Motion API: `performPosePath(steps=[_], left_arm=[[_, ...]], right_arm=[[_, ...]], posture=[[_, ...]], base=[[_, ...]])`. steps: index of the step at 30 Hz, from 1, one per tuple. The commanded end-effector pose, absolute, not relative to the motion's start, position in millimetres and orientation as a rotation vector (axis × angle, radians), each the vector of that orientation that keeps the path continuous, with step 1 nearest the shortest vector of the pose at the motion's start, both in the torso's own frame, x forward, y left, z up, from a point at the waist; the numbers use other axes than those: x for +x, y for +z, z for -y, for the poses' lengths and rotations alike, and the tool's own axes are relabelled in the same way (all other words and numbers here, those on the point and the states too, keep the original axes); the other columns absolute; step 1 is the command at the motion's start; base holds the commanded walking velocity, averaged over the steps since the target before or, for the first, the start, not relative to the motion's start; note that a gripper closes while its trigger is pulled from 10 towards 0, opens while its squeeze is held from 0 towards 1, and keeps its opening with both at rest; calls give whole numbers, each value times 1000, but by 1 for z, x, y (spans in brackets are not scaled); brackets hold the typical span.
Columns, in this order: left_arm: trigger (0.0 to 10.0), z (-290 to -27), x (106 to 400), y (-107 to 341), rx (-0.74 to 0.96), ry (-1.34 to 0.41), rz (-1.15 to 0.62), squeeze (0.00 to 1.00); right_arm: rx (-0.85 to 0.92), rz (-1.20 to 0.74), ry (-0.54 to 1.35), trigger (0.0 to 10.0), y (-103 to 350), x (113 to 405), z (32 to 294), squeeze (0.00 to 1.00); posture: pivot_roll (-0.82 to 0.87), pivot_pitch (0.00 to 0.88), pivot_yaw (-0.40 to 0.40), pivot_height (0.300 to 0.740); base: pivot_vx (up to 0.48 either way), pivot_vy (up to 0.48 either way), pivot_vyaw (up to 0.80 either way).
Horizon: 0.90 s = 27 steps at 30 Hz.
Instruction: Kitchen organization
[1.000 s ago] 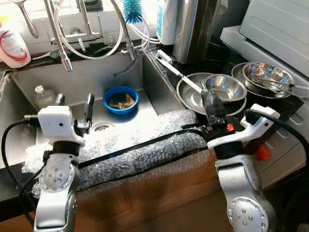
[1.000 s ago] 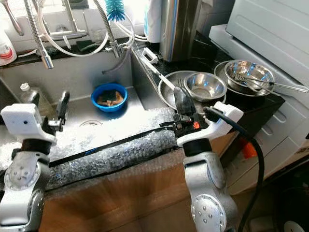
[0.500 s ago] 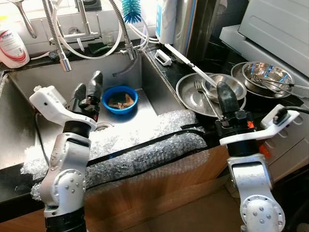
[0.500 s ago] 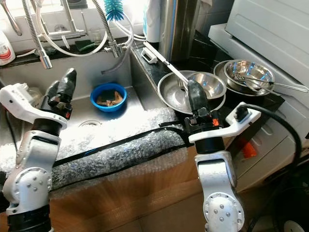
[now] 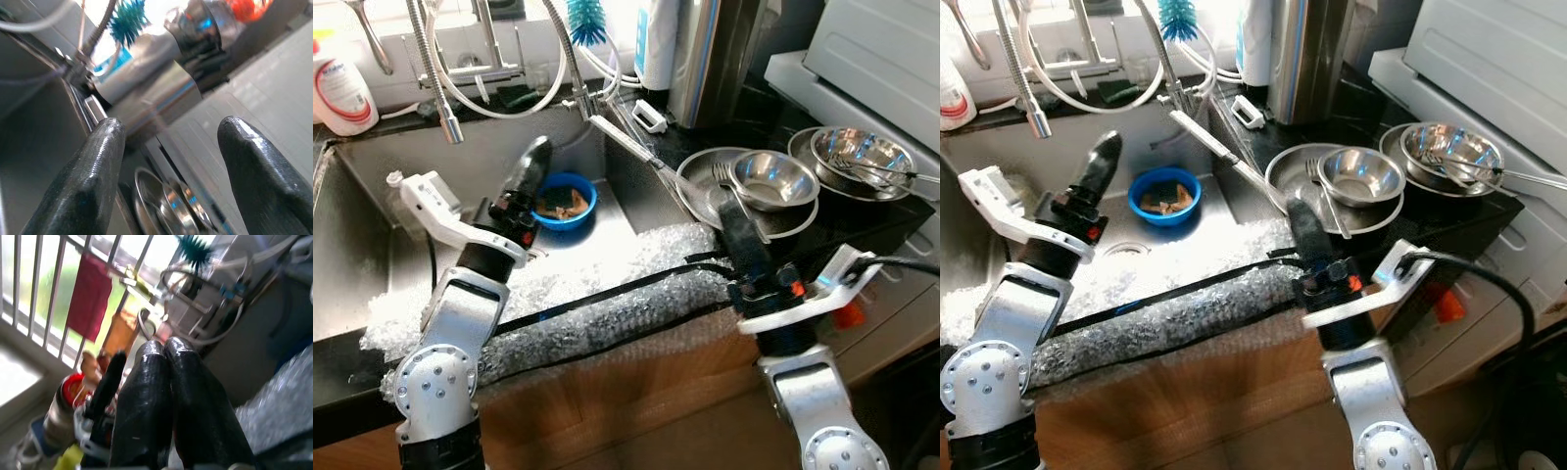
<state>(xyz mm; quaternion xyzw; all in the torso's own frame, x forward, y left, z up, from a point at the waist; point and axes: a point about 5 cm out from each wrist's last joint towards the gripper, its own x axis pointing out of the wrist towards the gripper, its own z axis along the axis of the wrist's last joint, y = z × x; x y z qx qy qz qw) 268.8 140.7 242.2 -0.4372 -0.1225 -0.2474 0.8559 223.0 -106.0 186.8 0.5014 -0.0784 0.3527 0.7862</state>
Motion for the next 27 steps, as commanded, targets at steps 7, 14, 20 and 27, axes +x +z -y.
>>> performPosePath(steps=[7, 14, 20, 27], left_arm=[[10000, -133, 261, 241, -899, -589, 218, 0], [10000, -128, 259, 237, -898, -612, 193, 0], [10000, -127, 261, 235, -910, -589, 188, 0], [0, -131, 263, 234, -940, -545, 201, 0]], right_arm=[[1044, 155, 818, 10000, 186, 217, 101, 0], [1045, 158, 875, 10000, 188, 212, 97, 0], [1030, 141, 916, 10000, 187, 207, 94, 0], [1012, 122, 932, 10000, 185, 205, 92, 0]], posture=[[-1, 99, -7, 740], [-5, 92, -7, 740], [-7, 91, -9, 740], [-3, 103, -12, 740]], base=[[0, 0, 0], [0, 0, 0], [0, 0, 0], [0, 0, 0]])
